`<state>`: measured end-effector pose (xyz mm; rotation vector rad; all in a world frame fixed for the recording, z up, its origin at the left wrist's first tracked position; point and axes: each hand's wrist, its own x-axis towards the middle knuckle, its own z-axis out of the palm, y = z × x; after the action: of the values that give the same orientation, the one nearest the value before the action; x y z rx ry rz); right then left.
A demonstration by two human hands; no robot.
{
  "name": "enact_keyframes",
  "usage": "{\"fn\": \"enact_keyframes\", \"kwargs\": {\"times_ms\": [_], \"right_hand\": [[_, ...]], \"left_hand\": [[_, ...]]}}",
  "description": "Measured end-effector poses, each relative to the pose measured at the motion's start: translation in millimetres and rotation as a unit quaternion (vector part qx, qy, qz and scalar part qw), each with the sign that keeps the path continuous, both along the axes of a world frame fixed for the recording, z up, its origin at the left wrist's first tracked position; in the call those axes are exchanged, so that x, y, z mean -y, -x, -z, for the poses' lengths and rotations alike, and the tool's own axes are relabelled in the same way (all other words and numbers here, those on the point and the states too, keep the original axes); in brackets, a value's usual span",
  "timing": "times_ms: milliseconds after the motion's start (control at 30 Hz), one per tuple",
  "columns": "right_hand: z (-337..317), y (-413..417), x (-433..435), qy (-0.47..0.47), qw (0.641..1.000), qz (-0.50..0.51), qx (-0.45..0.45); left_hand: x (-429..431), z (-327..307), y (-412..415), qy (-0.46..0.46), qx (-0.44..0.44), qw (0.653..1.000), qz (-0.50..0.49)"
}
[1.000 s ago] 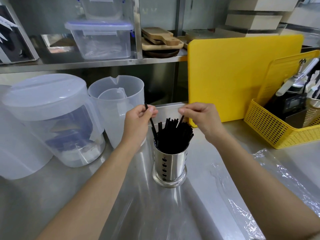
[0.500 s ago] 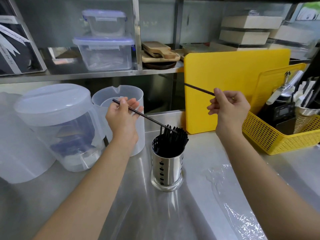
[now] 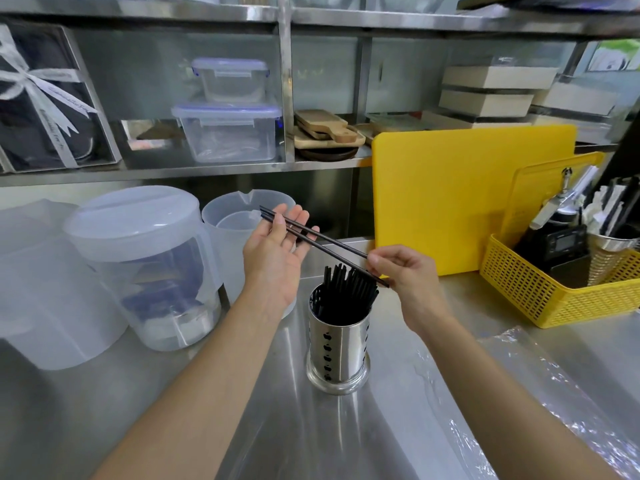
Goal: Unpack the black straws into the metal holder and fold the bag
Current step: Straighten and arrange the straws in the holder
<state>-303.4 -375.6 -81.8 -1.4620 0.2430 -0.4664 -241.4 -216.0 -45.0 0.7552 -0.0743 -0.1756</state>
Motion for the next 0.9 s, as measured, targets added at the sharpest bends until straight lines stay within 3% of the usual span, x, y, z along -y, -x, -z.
{"fn": "enact_keyframes", "kwargs": {"times_ms": [133,233,367,467,633,767,900], "right_hand": [[2.9,3.0,4.6,0.014,1.0,-0.008,-0.004],[0.3,5.1,9.4,-0.011,0.999,0.01,0.043],[-12.7,6.3,18.9,-0.188,0.973,0.002,0.132],[-20.6,6.1,25.0,-0.305,0.94,-0.044,0.146],[-18.9,5.7,22.7,-0.254,0.962,-0.066,0.077],[-18.7,5.4,11.5,-0.134,0.988,-0.071,0.004],[-27.6,1.1,-0.5,-0.048,0.995,-0.087,-0.025]], "left_hand": [[-1.1,-2.3,2.4,-0.02,0.002,1.0,-0.016],[-4.8,-4.6,1.9,-0.048,-0.014,0.996,-0.075],[-15.9,-5.0,-7.8,-0.111,-0.032,0.973,-0.201],[-19.2,-6.2,-11.5,-0.153,-0.023,0.963,-0.219],[-16.5,-7.0,-1.6,-0.201,0.027,0.969,-0.142],[-10.9,-6.2,2.7,-0.203,-0.018,0.979,0.013],[-0.5,-5.2,16.0,-0.294,-0.019,0.94,0.17]]}}
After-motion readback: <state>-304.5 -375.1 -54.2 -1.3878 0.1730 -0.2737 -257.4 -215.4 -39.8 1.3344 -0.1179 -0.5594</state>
